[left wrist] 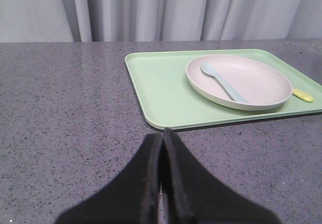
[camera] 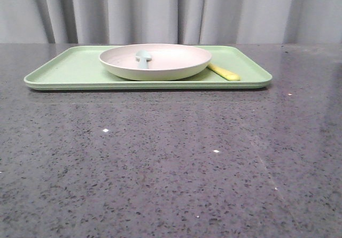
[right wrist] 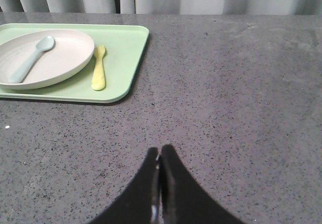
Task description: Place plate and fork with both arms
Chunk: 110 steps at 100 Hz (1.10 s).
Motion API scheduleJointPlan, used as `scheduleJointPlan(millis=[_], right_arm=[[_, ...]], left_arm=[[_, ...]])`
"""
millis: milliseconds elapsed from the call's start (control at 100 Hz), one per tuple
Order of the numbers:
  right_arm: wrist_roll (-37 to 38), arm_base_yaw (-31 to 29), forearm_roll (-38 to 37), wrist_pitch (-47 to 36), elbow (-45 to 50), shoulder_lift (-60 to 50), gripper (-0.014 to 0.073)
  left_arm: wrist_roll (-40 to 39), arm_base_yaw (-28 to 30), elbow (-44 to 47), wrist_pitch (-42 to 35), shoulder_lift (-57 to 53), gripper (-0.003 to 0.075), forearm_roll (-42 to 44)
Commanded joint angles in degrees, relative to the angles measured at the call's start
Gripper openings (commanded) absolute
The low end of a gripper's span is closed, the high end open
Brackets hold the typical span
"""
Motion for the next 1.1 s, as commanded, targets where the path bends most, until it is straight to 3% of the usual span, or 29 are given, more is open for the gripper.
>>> scheduleJointPlan(millis=[0,530,730,990,1090], right_arm=[[-0.3,-0.3,-1.1,-4.4,-1.3,0.4,-0.0066],[-0.3,-0.3,-1.1,-4.4,-1.3,0.4,-0.0066],[-0.3,-0.3,-1.1,-4.4,-1.3,0.4,-0.0066],[-0.3,-0.3,-1.1,-4.4,-1.3,0.4,-0.0066],[-0.3,-0.3,-1.1,-4.4,-1.3,0.4,-0.0066]], left_arm=[[-0.5,-0.5,-1.4,-4.9,0.4,-0.002,0.1],[-0.5,-0.5,-1.4,-4.8,0.4,-0.002,0.1],[-0.5,0.0,-0.7,-4.4,0.2,-0.002,5.5],[-0.4,9.1,5.1,-15.4,-3.0,-0.0021,3.3],[3.8,12.9,9.0,-21.4,-4.2,-0.0021,2.0]])
